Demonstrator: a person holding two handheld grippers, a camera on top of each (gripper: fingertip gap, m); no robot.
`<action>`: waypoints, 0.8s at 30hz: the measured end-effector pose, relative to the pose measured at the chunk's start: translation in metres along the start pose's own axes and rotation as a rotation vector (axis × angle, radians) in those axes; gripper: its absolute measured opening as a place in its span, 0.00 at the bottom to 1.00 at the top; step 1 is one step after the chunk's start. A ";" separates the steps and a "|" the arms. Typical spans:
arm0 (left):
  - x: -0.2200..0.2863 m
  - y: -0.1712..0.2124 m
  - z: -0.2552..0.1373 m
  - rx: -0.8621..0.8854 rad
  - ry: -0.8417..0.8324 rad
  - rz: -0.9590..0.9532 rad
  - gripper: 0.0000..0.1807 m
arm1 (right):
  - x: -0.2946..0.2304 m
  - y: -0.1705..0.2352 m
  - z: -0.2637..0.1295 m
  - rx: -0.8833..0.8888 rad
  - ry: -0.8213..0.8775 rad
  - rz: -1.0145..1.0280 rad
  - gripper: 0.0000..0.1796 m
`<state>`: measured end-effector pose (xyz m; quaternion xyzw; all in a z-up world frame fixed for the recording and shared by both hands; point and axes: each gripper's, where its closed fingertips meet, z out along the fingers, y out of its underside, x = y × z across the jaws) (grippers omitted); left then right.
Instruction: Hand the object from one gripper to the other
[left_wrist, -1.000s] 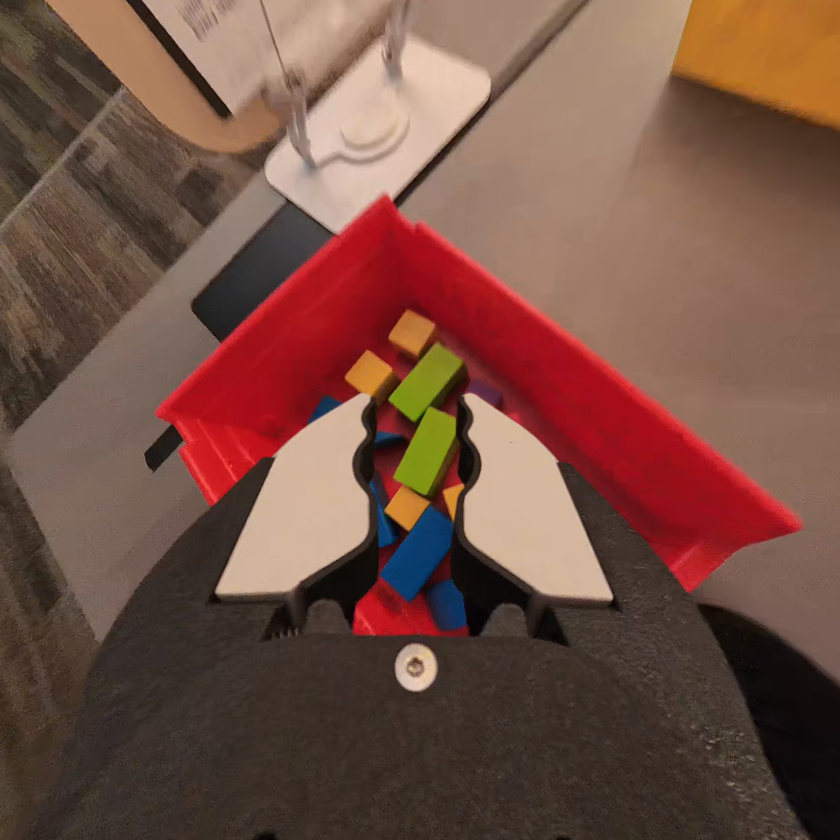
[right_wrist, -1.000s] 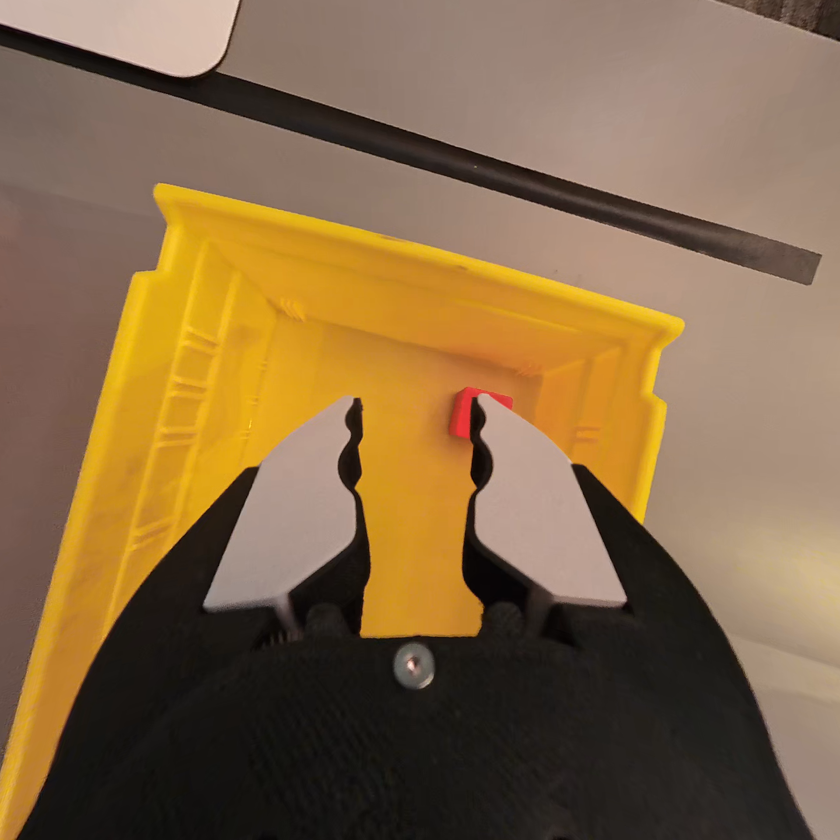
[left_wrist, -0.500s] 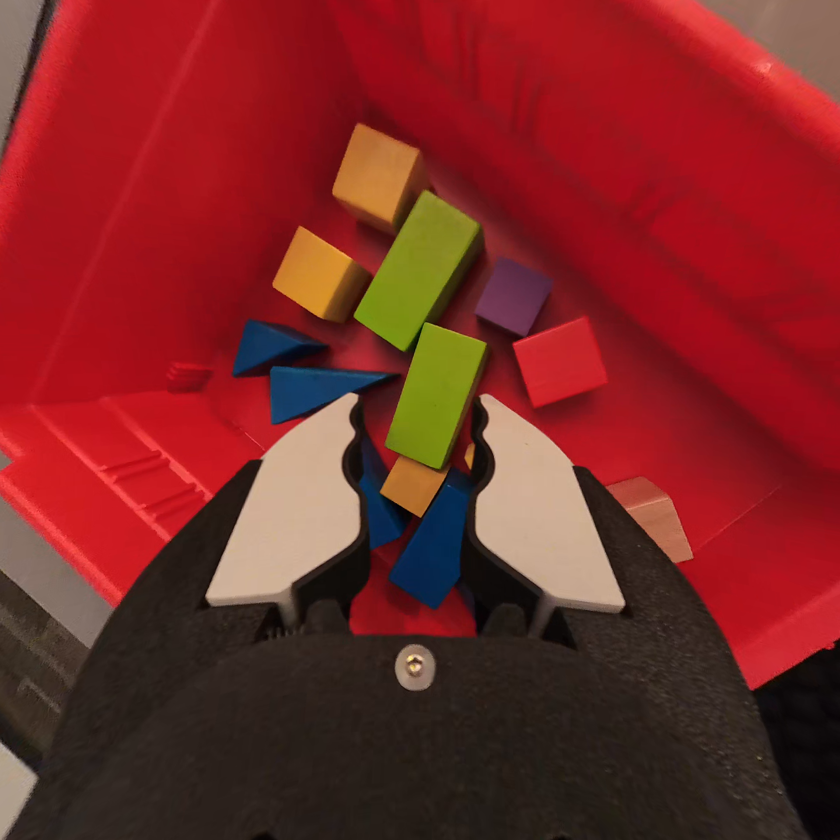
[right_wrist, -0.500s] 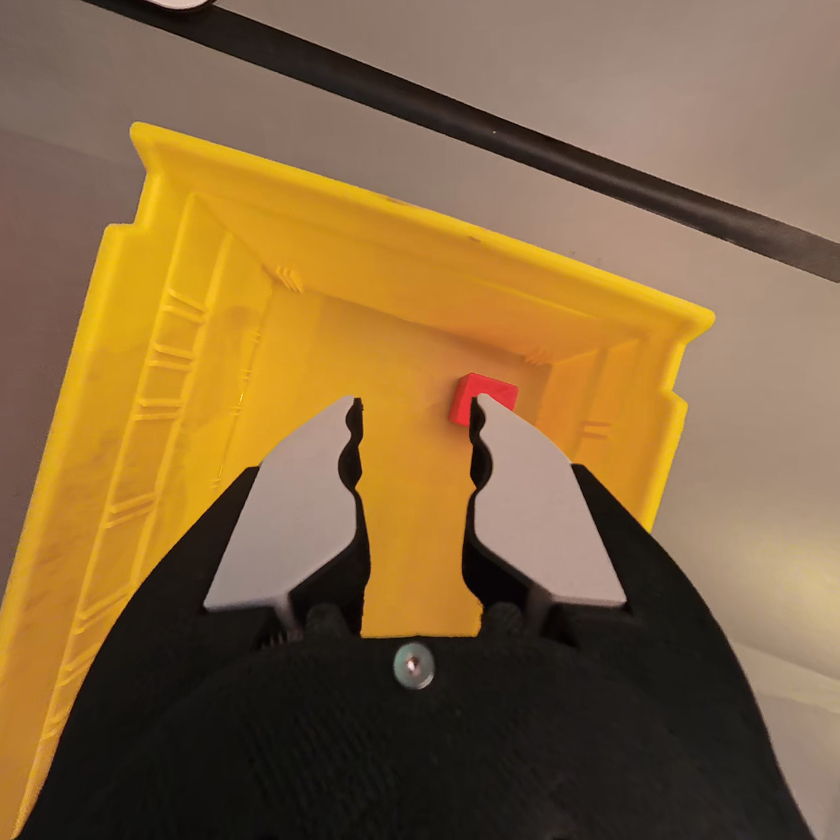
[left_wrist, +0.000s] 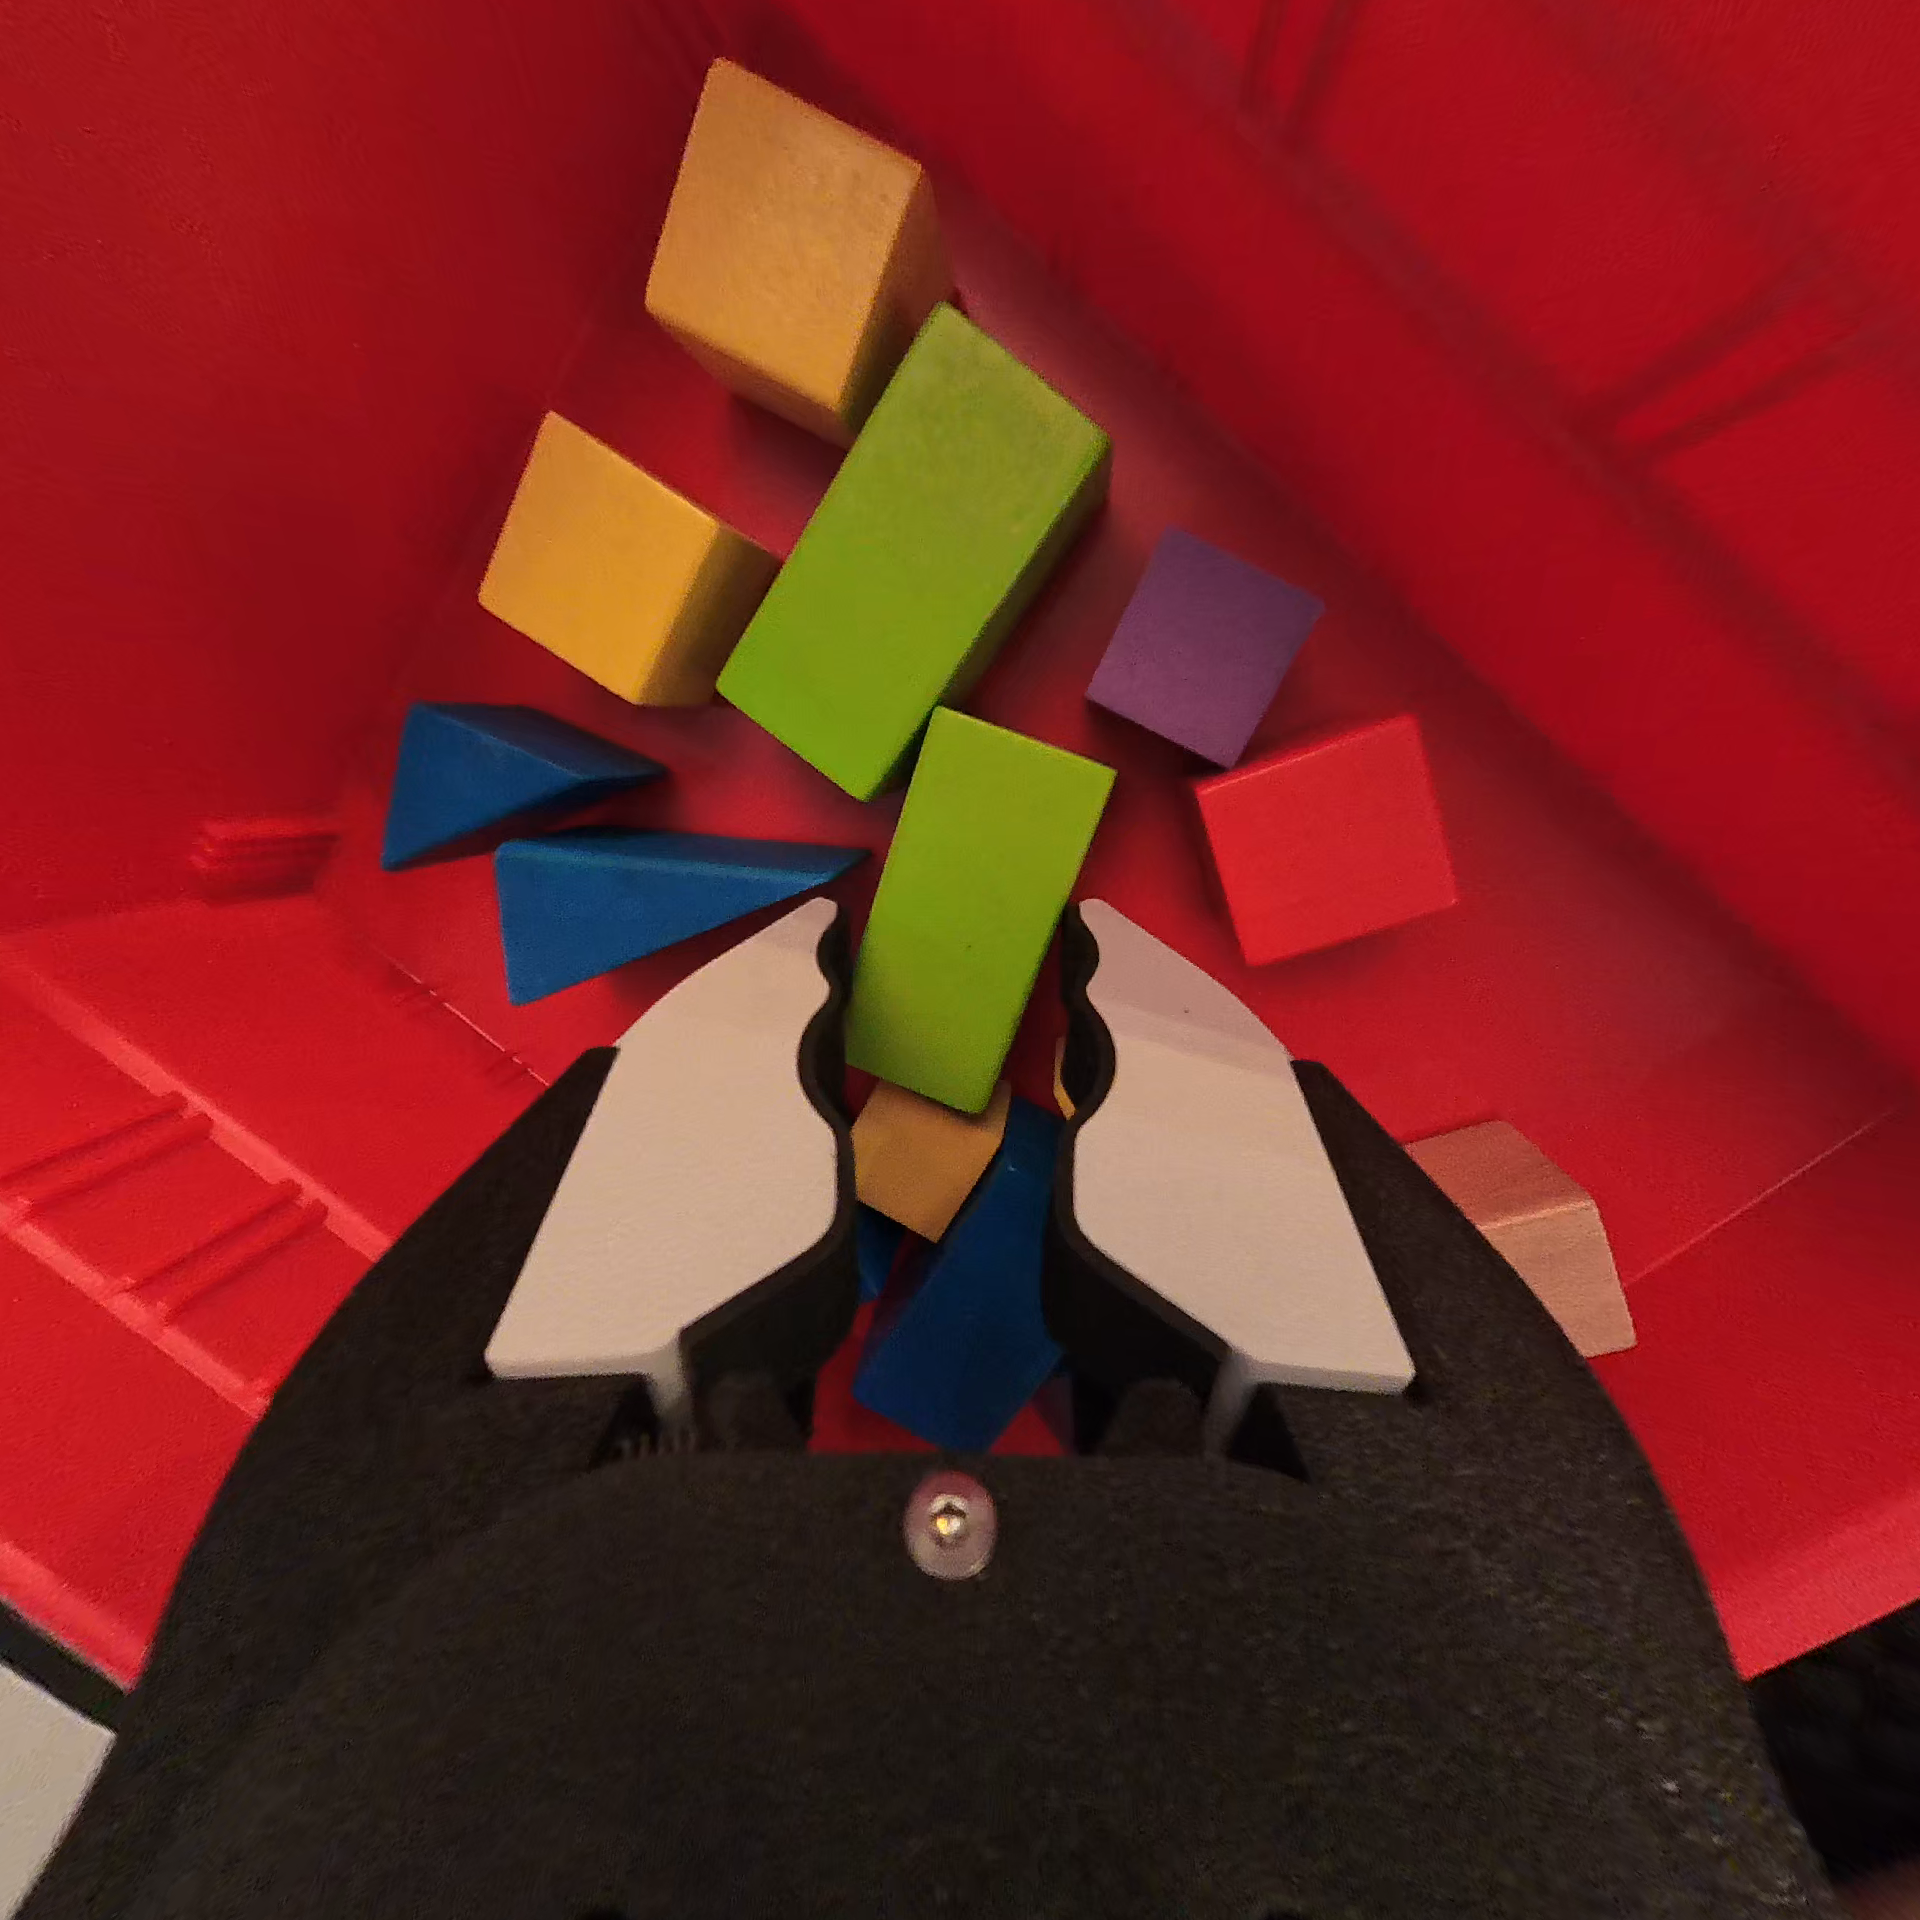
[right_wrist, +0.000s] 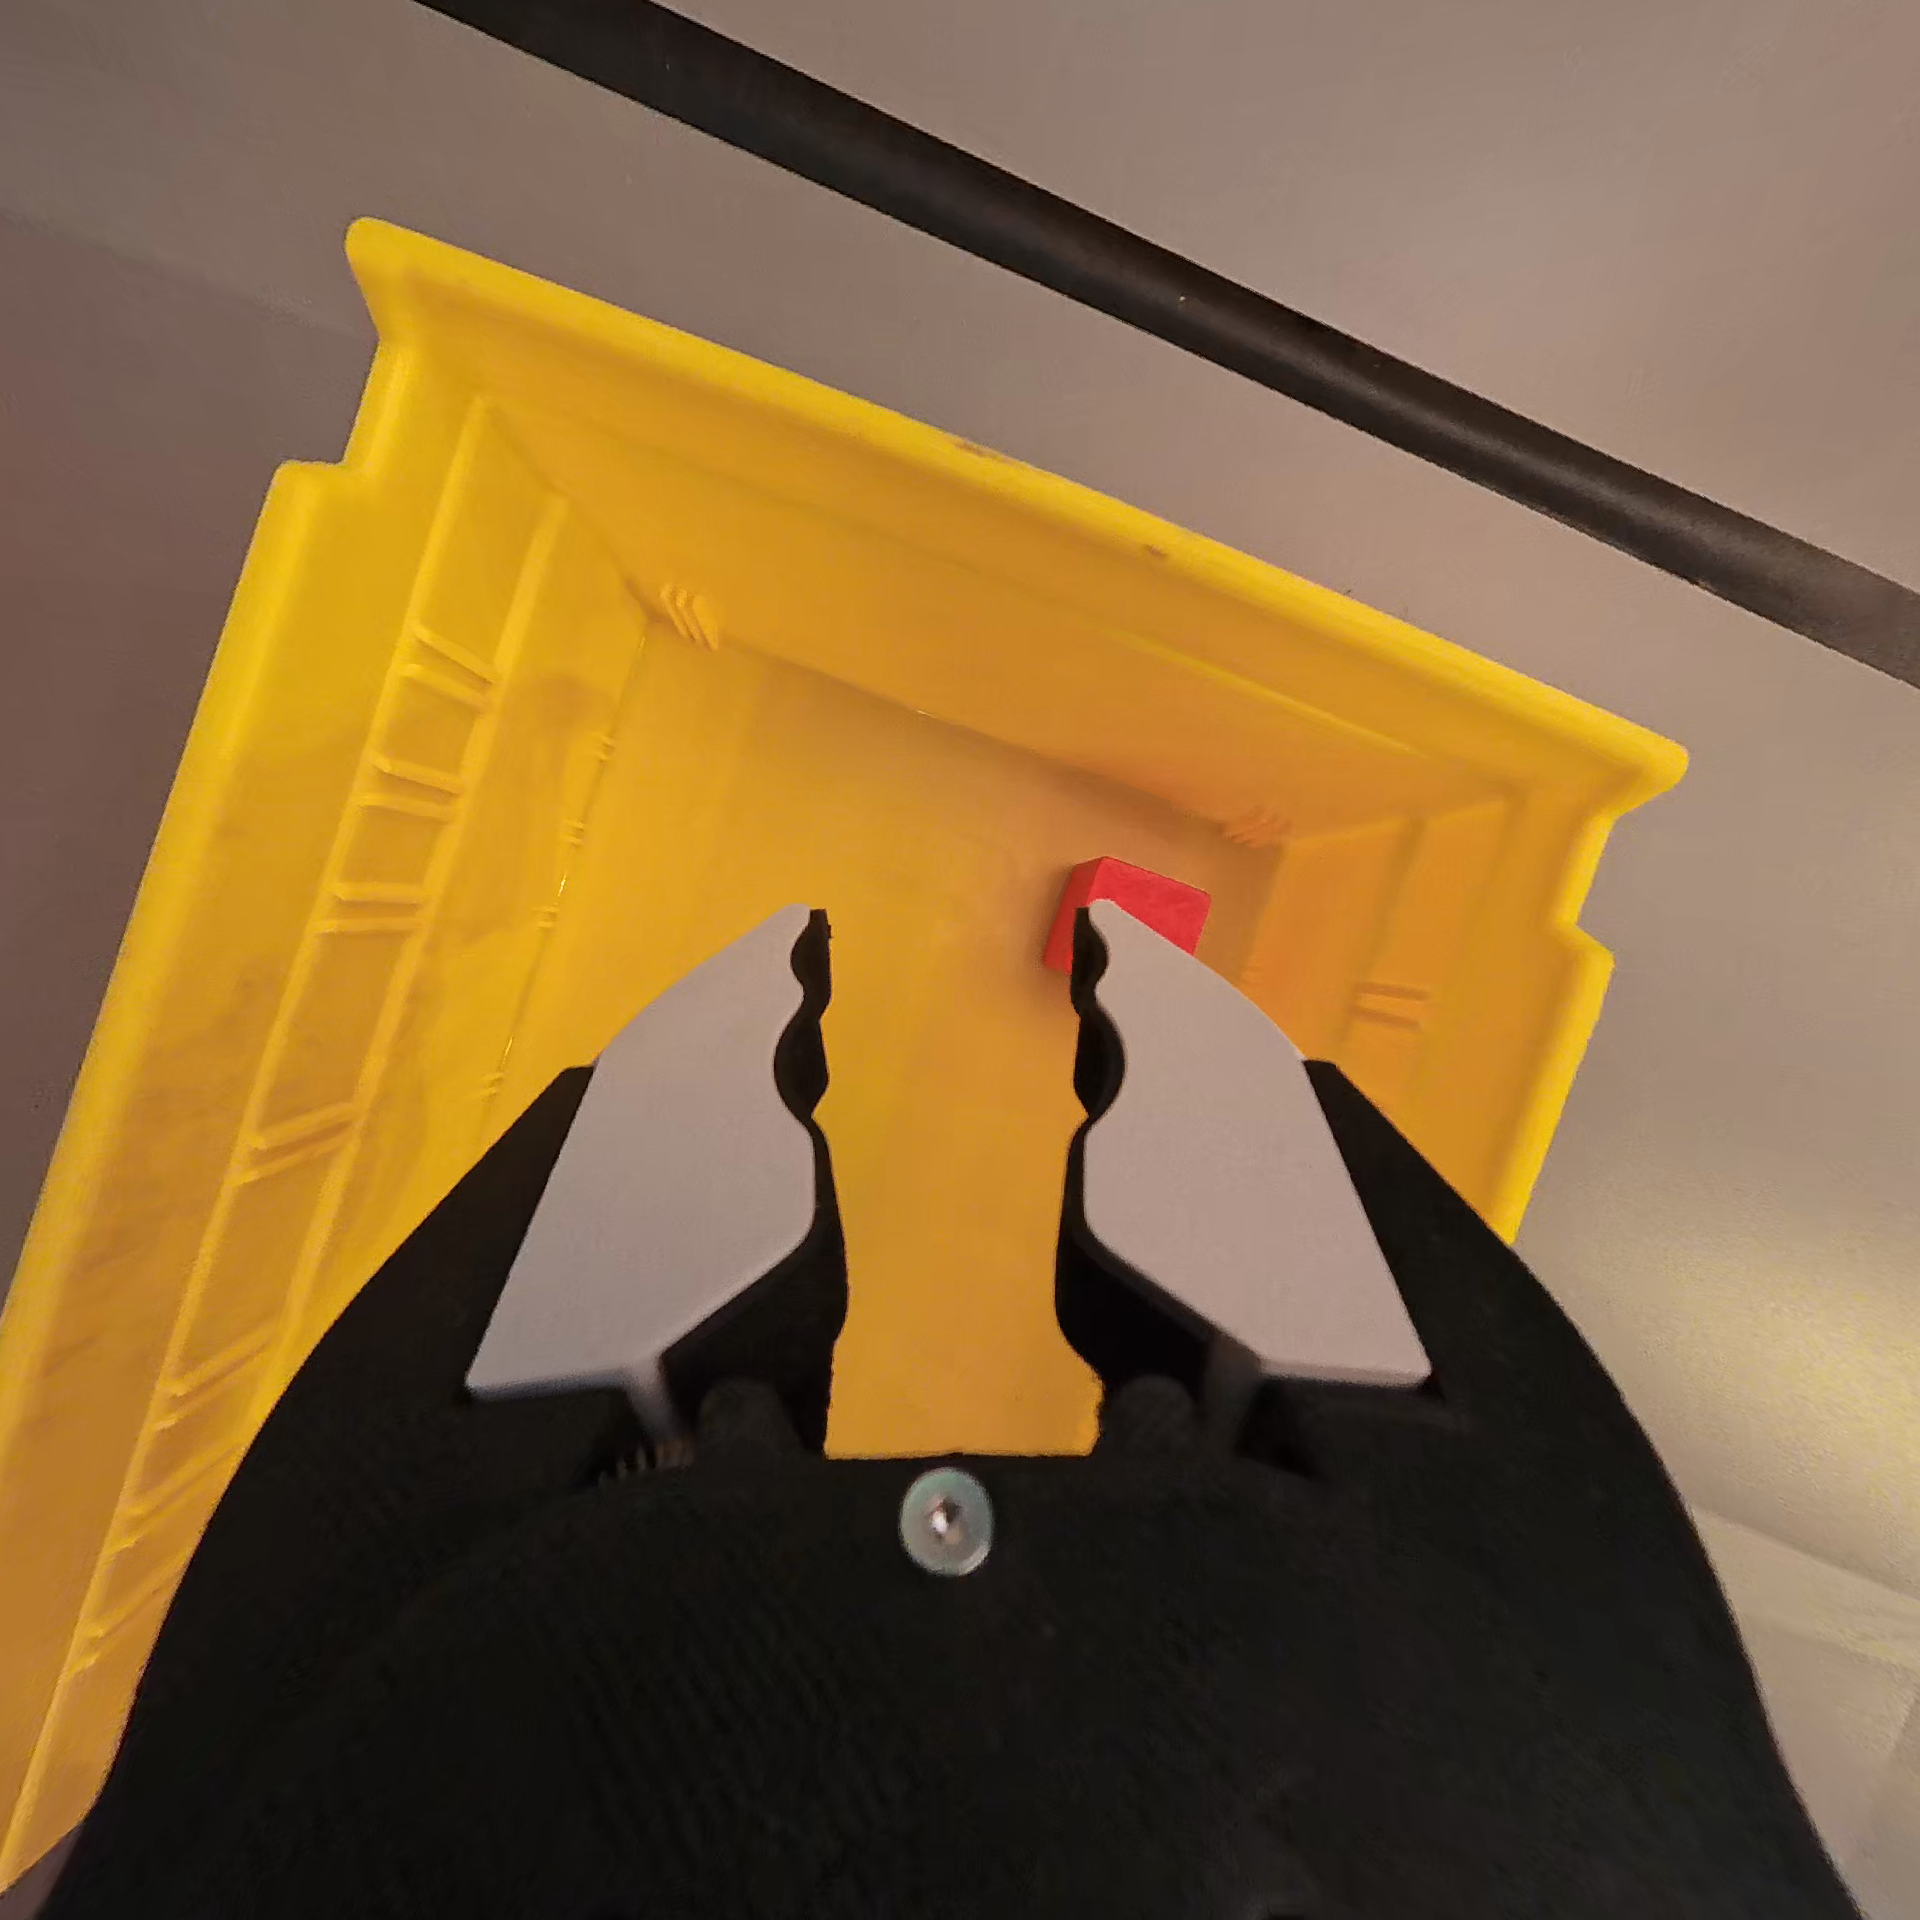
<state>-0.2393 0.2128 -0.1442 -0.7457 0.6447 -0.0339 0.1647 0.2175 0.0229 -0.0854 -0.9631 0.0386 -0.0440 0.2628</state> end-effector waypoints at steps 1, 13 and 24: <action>-0.001 0.000 -0.001 -0.003 -0.007 0.006 0.21 | 0.000 0.000 0.000 0.002 0.002 -0.003 0.26; 0.007 -0.053 -0.110 0.301 -0.233 0.112 0.20 | -0.034 -0.043 -0.043 0.235 0.037 -0.207 0.24; 0.148 -0.148 -0.155 0.606 -0.071 0.524 0.19 | -0.274 -0.053 -0.157 0.934 -0.538 -0.901 0.30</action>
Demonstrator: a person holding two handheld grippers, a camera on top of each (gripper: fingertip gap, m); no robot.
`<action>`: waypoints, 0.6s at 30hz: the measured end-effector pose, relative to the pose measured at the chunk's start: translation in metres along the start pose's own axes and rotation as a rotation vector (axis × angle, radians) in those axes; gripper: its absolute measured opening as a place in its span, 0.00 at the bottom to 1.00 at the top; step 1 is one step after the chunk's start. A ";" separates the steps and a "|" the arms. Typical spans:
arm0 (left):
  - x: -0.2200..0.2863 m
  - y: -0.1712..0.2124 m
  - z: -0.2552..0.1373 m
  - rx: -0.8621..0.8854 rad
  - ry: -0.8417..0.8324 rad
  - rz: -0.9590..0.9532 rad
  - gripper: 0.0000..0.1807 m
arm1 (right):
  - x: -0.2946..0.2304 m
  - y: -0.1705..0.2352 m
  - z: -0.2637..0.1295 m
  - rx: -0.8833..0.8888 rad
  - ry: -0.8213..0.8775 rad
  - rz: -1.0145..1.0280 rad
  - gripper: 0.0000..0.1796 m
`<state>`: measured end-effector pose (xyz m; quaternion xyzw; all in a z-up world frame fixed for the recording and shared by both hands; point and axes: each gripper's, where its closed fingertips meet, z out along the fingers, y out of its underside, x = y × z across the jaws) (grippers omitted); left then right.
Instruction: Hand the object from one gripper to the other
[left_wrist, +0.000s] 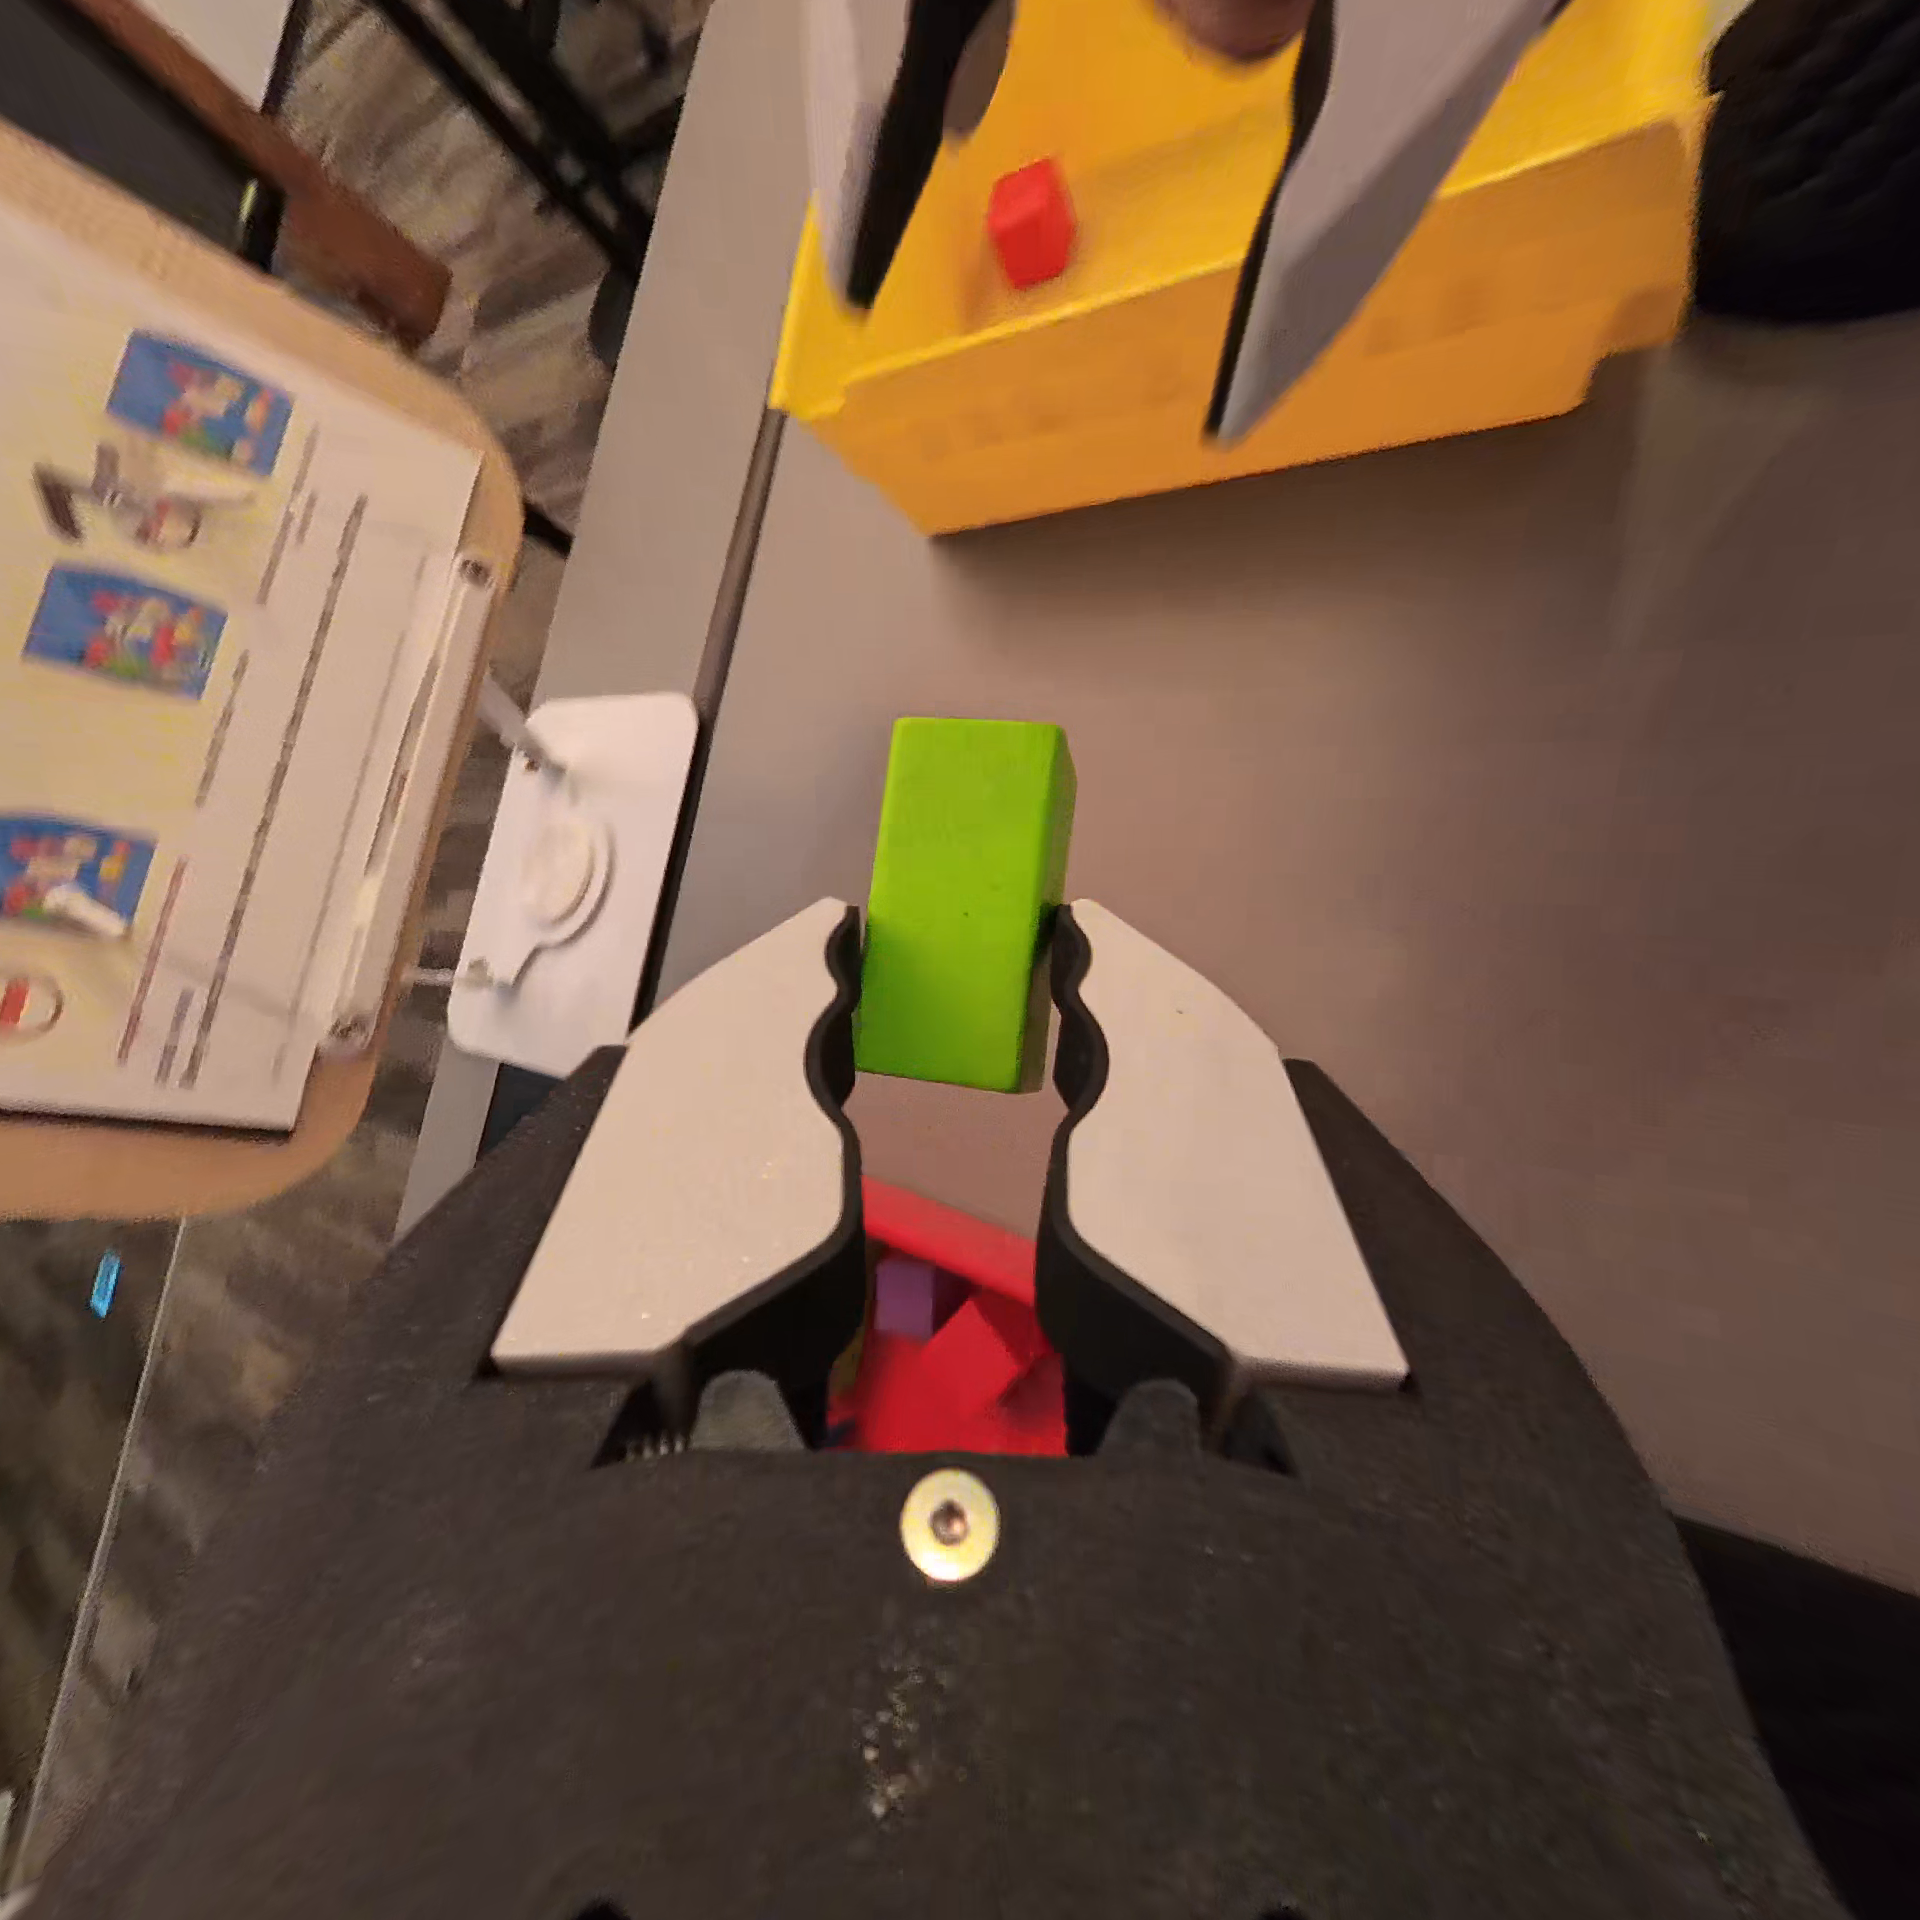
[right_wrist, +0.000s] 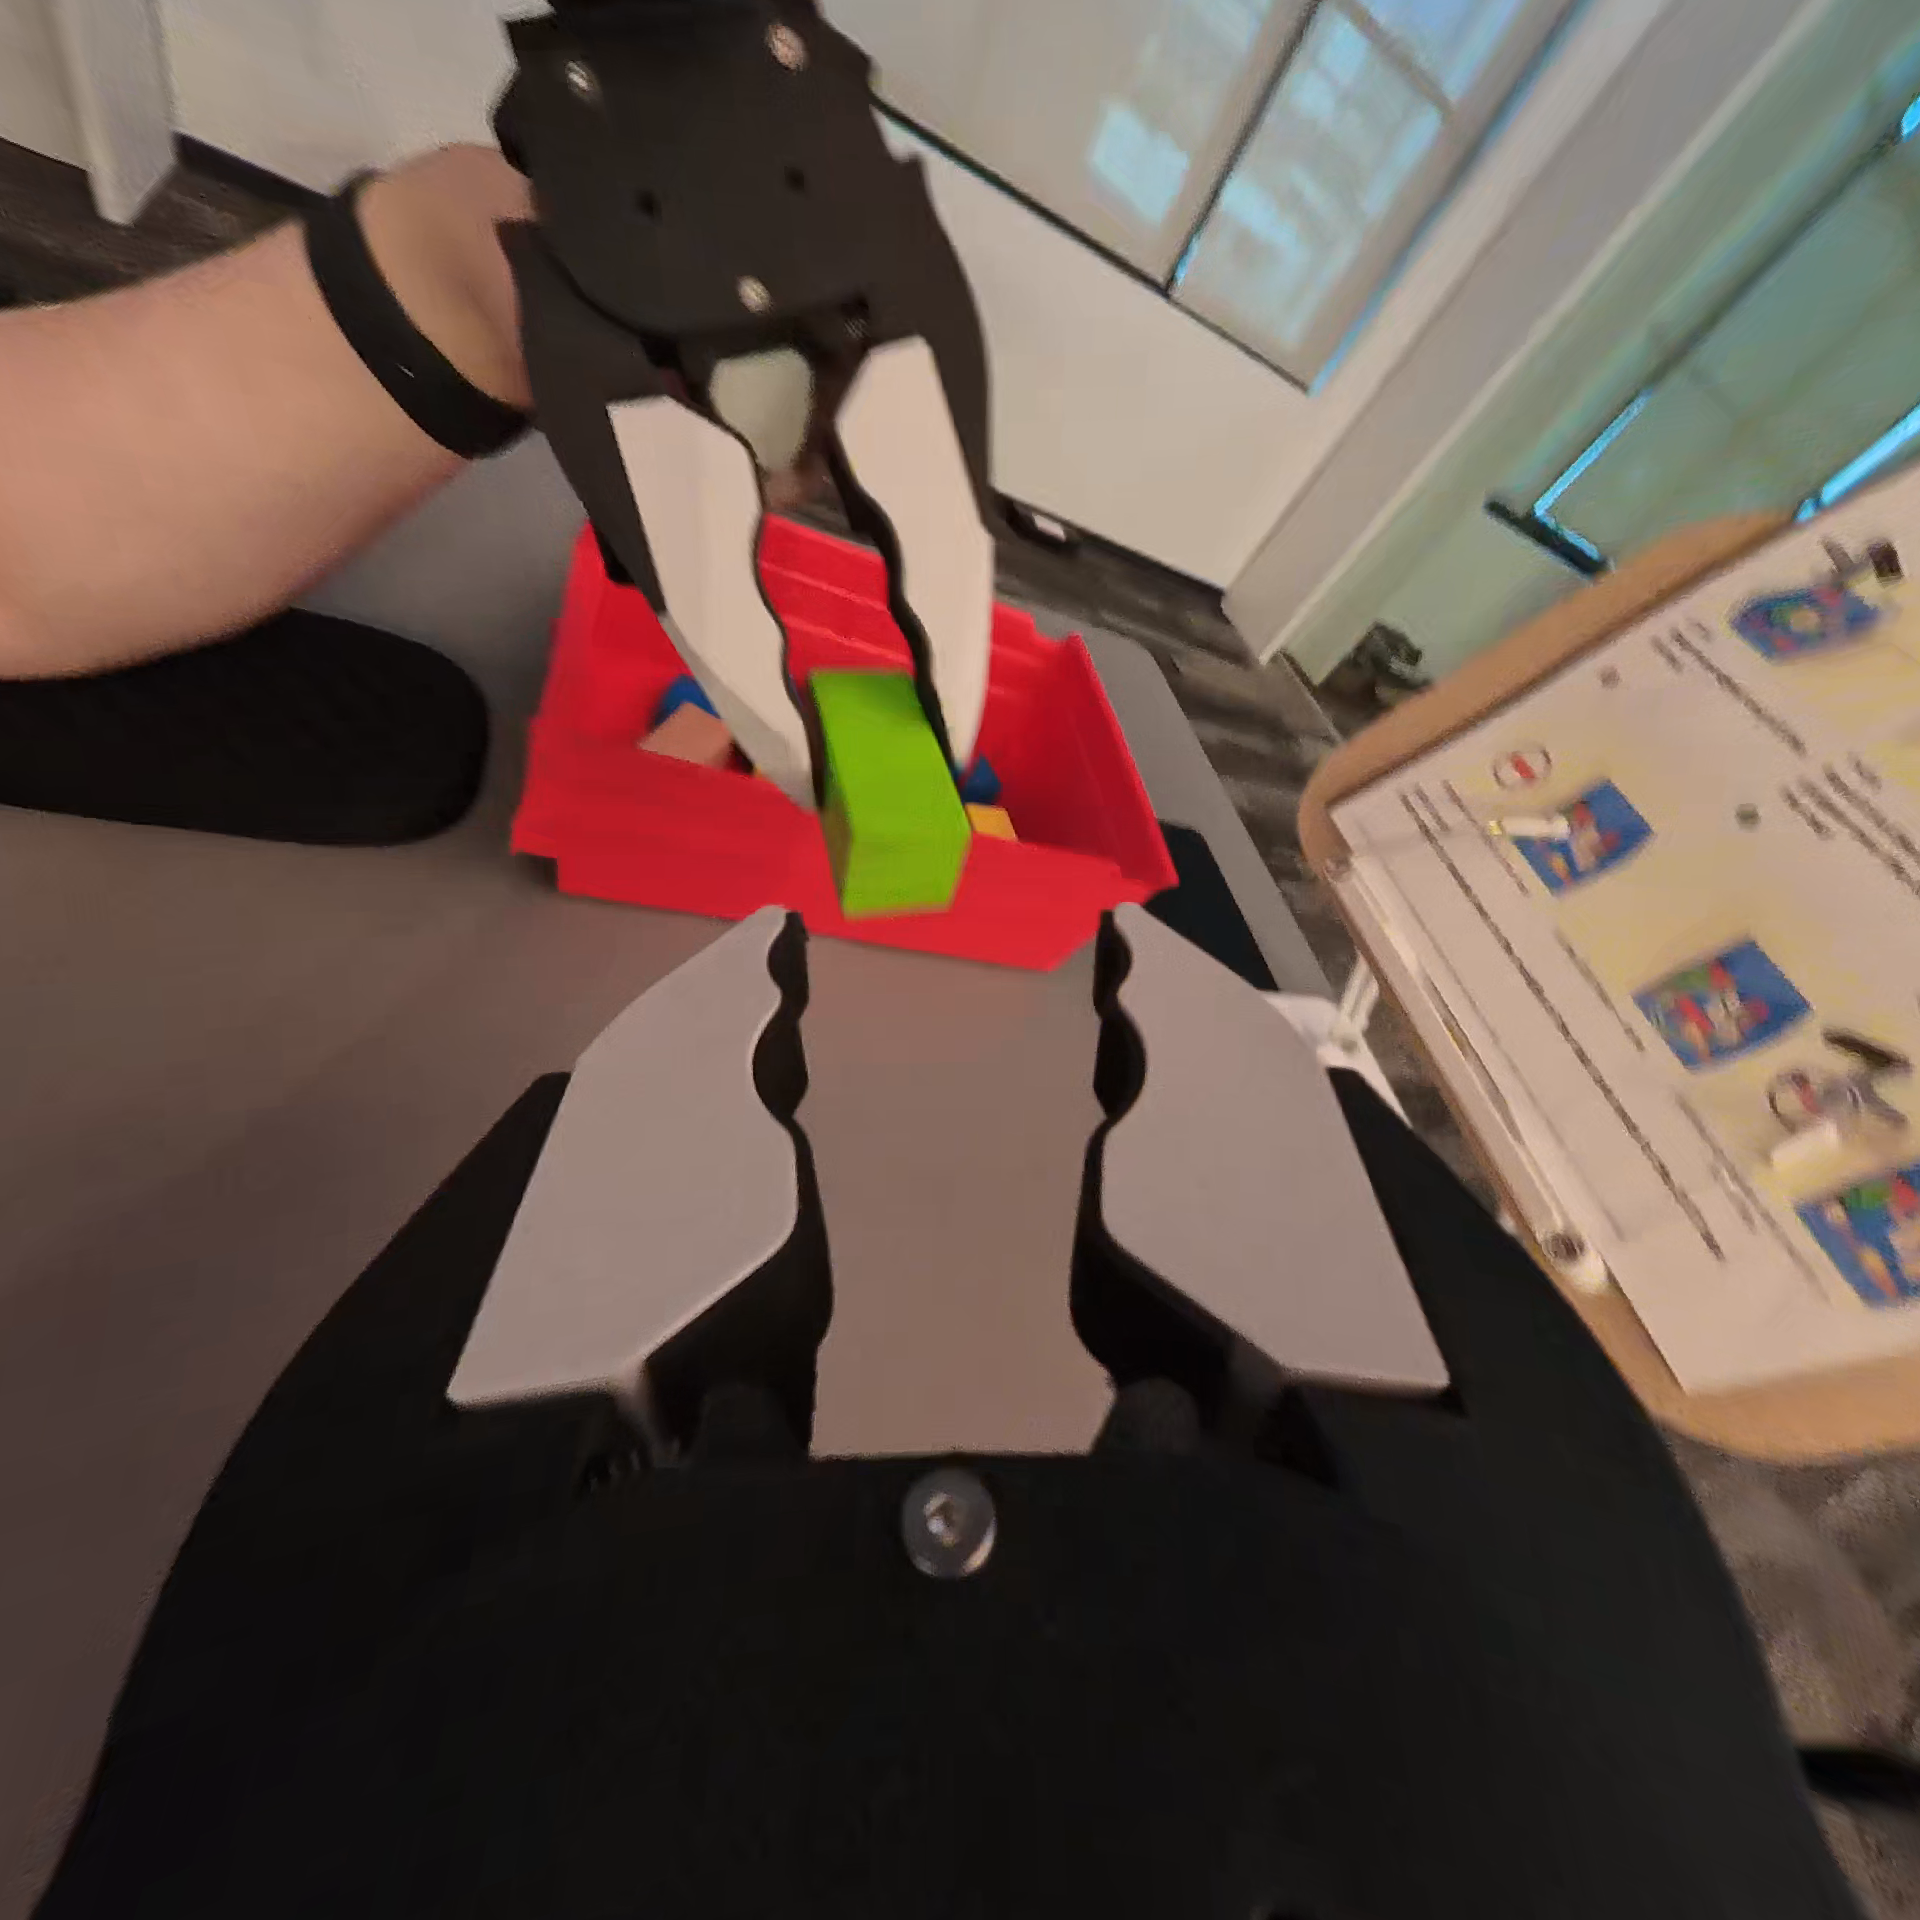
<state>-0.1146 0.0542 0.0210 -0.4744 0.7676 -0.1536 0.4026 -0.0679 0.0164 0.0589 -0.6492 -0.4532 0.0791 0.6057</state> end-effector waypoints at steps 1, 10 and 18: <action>0.006 -0.006 0.003 0.005 0.010 0.019 0.19 | -0.008 -0.003 0.006 0.012 -0.019 -0.018 0.30; 0.028 -0.022 0.013 -0.013 0.044 0.093 0.19 | -0.026 0.020 0.031 -0.120 -0.085 0.016 0.26; 0.028 -0.022 0.020 -0.003 0.043 0.092 0.19 | -0.029 0.029 0.030 -0.175 -0.107 -0.009 0.19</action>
